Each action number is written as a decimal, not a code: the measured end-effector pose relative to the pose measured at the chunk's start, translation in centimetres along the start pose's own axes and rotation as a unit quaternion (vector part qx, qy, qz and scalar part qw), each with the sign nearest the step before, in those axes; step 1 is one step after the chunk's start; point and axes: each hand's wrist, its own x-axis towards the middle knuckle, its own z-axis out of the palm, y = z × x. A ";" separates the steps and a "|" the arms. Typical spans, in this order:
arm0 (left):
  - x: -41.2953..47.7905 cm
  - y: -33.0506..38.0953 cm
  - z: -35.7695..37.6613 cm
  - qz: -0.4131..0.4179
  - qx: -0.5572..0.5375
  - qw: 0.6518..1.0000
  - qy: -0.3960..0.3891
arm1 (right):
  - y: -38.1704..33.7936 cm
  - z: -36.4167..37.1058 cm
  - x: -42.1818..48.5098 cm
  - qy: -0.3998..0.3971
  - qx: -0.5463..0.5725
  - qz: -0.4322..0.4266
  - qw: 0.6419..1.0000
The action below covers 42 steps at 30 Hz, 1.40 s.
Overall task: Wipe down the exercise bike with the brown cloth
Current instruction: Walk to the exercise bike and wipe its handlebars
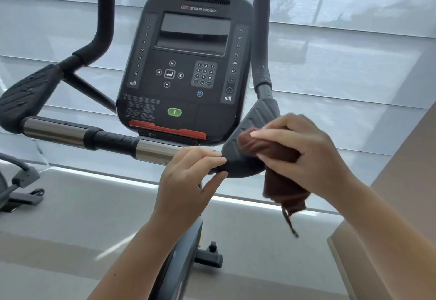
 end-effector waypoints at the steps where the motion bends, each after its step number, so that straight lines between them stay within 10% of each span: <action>1: 0.0 0.0 0.0 -0.001 0.001 1.000 -0.003 | 0.1 0.2 1.2 0.007 -0.013 0.007 1.000; 12: 0.4 0.8 -0.2 -0.019 -0.013 0.999 -0.024 | -1.2 1.3 -2.6 -0.013 0.009 -0.019 1.000; 22: 4.4 3.8 2.1 0.043 0.108 0.987 -0.115 | 6.8 1.7 3.5 0.074 0.060 0.127 0.987; 31: 4.3 5.1 3.0 -0.026 0.121 0.989 -0.080 | 7.8 -0.4 -0.7 0.050 0.169 0.004 0.984; 42: 7.0 8.0 7.1 -0.127 0.196 0.969 -0.084 | 11.3 2.3 0.4 0.086 0.306 0.061 0.946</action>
